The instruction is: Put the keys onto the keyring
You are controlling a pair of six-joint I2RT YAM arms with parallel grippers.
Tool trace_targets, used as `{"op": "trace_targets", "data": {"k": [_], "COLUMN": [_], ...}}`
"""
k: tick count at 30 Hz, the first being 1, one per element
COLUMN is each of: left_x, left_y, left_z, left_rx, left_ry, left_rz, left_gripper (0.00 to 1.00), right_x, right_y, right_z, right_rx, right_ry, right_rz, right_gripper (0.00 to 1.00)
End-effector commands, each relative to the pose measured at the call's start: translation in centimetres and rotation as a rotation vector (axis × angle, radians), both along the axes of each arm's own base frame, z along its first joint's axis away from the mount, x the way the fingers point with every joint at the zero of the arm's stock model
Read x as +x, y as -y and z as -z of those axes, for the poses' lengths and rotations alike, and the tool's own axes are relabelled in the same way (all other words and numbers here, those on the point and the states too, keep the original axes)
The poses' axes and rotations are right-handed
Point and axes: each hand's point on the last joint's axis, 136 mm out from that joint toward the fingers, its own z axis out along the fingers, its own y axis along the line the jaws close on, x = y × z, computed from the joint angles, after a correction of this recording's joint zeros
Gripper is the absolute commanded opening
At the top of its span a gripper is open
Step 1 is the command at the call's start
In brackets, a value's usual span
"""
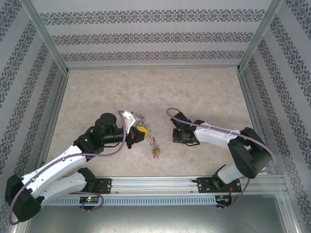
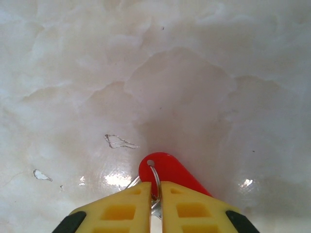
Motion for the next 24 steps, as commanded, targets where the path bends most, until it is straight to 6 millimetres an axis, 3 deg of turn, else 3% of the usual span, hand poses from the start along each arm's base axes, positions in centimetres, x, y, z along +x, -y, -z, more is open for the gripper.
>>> {"op": "trace_targets", "data": {"k": [1, 10, 19, 24], "left_x": [0.4, 0.5, 0.7, 0.3], "left_y": [0.1, -0.1, -0.5, -1.4], "left_z": [-1.7, -1.5, -1.4, -3.2], "left_rx": [-0.030, -0.017, 0.014, 0.020], "left_ry": [0.054, 0.049, 0.048, 0.087], "left_rz": [0.000, -0.009, -0.031, -0.047], "left_gripper": [0.00, 0.00, 0.00, 0.00], "right_x": [0.1, -0.2, -2.2, -4.8], "right_y": [0.6, 0.7, -2.0, -3.6], "right_z": [0.1, -1.3, -8.3, -13.2], "right_rx": [-0.050, -0.052, 0.135, 0.203], "right_ry": [0.003, 0.055, 0.275, 0.392], "right_rz": [-0.015, -0.087, -0.283, -0.485], "right_gripper": [0.12, 0.02, 0.00, 0.00]}}
